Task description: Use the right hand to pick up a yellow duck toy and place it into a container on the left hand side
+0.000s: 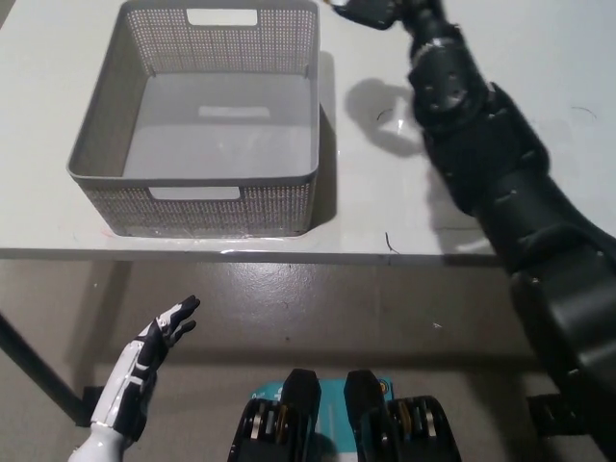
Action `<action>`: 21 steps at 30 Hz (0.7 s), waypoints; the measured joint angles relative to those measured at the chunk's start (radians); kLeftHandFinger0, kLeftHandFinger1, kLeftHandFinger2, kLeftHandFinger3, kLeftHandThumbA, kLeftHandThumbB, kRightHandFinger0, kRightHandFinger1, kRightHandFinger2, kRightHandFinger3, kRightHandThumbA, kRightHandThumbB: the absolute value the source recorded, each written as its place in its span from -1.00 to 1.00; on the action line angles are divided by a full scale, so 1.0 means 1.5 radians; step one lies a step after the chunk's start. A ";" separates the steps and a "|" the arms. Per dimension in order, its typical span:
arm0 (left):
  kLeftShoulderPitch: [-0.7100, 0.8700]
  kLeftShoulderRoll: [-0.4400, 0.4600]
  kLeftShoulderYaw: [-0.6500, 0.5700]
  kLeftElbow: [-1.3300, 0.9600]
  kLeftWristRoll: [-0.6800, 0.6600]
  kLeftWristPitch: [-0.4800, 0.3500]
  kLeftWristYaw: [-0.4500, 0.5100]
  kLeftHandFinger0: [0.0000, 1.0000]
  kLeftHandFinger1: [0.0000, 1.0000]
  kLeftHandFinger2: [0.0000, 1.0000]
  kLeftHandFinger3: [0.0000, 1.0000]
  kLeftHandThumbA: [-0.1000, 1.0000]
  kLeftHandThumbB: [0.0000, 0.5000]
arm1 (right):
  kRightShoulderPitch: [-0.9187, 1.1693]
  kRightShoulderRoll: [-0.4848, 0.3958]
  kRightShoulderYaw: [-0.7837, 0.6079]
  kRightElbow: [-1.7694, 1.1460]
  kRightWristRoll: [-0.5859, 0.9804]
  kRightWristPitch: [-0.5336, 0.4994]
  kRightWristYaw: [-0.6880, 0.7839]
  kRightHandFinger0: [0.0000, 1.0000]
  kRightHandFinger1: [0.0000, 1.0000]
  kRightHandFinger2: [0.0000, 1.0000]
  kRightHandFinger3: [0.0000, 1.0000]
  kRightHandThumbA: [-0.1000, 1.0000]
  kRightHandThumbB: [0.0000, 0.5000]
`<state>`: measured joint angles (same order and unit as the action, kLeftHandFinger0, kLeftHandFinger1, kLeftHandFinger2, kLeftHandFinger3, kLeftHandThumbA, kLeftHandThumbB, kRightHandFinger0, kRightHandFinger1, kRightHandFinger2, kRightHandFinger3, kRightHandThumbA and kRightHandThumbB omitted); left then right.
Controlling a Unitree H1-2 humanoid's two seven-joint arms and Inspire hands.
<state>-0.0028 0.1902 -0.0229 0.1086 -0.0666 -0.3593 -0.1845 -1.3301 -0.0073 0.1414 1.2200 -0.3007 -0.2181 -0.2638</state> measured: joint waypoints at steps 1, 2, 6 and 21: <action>0.001 0.000 -0.001 0.000 0.001 0.000 0.000 1.00 1.00 1.00 1.00 1.00 0.26 | -0.004 0.007 0.002 0.005 0.000 0.000 -0.003 -1.00 -0.66 0.08 0.23 -1.00 -0.47; 0.001 0.000 -0.003 0.000 0.002 0.000 0.000 1.00 1.00 1.00 1.00 1.00 0.27 | -0.006 0.014 0.003 0.009 0.000 0.000 -0.006 -1.00 -0.73 -0.11 0.08 -1.00 -0.47; 0.001 0.000 -0.009 0.000 0.007 0.001 0.000 1.00 1.00 1.00 1.00 1.00 0.38 | -0.009 0.038 0.005 0.027 0.001 0.000 -0.009 -1.00 -0.93 -0.13 0.09 -1.00 -0.51; -0.008 0.002 -0.027 0.002 0.011 0.008 -0.009 1.00 1.00 1.00 1.00 0.97 0.35 | 0.004 0.070 0.027 0.069 0.000 -0.003 -0.015 -0.96 -0.49 0.33 0.48 -1.00 -0.33</action>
<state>-0.0143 0.1933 -0.0634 0.1119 -0.0507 -0.3469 -0.1982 -1.3234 0.0984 0.1817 1.3233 -0.3004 -0.2221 -0.2869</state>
